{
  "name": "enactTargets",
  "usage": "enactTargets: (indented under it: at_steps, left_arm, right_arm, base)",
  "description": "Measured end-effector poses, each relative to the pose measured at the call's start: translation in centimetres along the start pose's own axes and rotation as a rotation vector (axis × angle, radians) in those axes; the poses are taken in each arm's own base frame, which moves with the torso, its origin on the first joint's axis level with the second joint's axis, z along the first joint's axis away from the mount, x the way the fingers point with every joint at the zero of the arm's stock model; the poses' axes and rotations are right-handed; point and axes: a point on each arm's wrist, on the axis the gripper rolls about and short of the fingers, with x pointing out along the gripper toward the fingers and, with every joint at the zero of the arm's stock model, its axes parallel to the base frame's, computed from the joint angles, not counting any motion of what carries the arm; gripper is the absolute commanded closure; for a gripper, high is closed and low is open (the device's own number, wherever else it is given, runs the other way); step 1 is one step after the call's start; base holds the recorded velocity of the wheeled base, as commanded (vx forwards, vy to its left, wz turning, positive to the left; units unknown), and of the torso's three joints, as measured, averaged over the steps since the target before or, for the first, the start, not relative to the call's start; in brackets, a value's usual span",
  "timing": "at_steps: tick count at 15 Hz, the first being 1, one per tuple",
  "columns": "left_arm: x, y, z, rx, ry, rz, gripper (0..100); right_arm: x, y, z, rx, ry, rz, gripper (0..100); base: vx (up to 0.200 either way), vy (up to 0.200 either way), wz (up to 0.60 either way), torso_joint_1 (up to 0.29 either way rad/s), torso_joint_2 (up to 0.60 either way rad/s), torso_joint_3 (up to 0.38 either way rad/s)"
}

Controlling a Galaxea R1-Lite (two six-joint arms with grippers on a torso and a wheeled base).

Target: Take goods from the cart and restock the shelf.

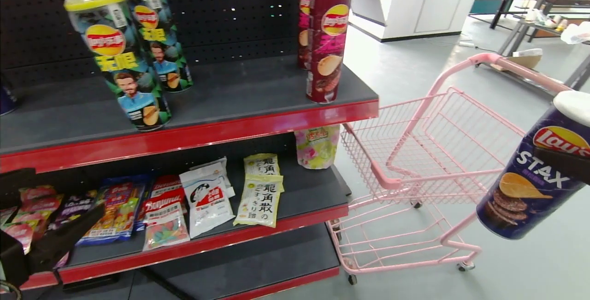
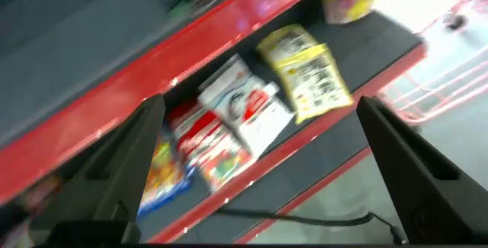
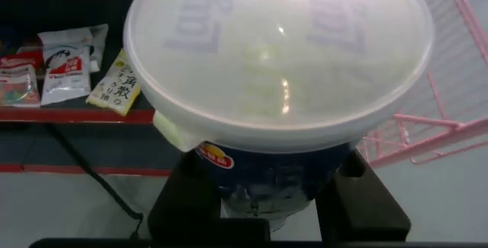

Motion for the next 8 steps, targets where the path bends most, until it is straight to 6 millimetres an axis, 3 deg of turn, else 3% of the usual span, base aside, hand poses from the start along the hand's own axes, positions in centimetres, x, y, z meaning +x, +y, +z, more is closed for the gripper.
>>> enactTargets:
  at_steps: [3, 8]
  left_arm:
    - [-0.23, 0.0, -0.01, 0.001, -0.009, 0.004, 0]
    - [-0.37, 0.0, 0.0, 0.001, -0.014, 0.007, 0]
  right_arm:
    - [0.03, 0.0, -0.01, 0.0, 0.001, 0.001, 100]
    - [0.2, 0.05, -0.36, -0.01, 0.011, 0.008, 100]
  base:
    - [0.0, 0.0, 0.6, 0.005, 0.0, -0.001]
    - [0.0, 0.0, 0.0, 0.034, -0.08, -0.056]
